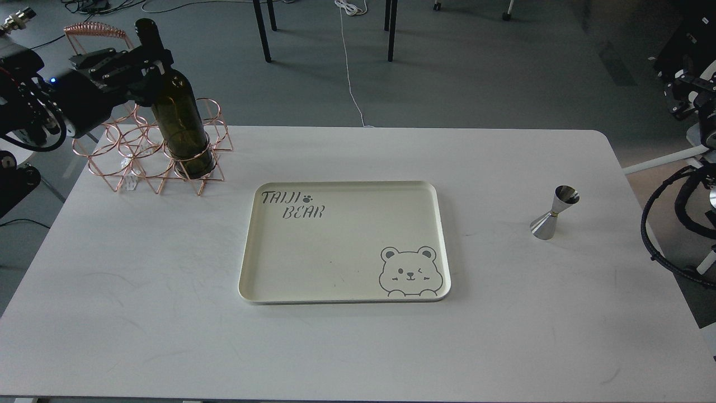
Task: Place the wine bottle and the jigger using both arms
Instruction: 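Open the left gripper and withdraw it from the bottle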
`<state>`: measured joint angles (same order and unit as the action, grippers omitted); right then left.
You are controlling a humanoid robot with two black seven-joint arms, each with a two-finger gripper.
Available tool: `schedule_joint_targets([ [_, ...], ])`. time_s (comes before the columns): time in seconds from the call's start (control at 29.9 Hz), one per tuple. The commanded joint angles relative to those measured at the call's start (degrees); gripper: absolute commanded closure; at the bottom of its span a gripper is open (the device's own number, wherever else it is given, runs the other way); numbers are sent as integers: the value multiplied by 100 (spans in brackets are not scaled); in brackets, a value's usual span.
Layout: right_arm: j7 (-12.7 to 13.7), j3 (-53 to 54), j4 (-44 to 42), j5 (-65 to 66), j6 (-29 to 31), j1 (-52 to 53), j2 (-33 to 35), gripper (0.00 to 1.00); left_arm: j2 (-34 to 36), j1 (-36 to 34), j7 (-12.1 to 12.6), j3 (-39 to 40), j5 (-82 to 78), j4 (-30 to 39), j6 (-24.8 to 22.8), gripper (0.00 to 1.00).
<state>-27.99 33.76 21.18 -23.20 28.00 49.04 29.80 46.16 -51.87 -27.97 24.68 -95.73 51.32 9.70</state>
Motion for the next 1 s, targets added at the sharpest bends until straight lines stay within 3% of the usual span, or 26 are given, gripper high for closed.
schedule_joint_targets([
  [0.0, -1, -1, -9, 0, 0, 0, -1, 2, -11, 1, -3, -7, -7, 1, -4, 75],
  [0.23, -1, -1, -9, 0, 0, 0, 8, 2, -20, 19, -3, -7, -7, 1, -4, 70],
  [0.33, -1, -1, -9, 8, 0, 0, 17, 2, -20, 19, -3, -7, -7, 1, -4, 59],
  [0.53, -1, -1, -9, 0, 0, -8, 17, 2, -55, 19, -3, -7, 1, 1, -4, 49],
  [0.6, -1, -1, -9, 8, 0, -8, 8, 2, -55, 19, -3, -7, 1, 1, -4, 37],
  [0.77, -1, -1, -9, 0, 0, -8, -1, 2, -55, 19, -3, 1, 19, -8, -4, 25],
  [0.97, -1, -1, -9, 0, 0, -8, -9, 2, -55, 19, -3, 1, 160, -52, -4, 21],
])
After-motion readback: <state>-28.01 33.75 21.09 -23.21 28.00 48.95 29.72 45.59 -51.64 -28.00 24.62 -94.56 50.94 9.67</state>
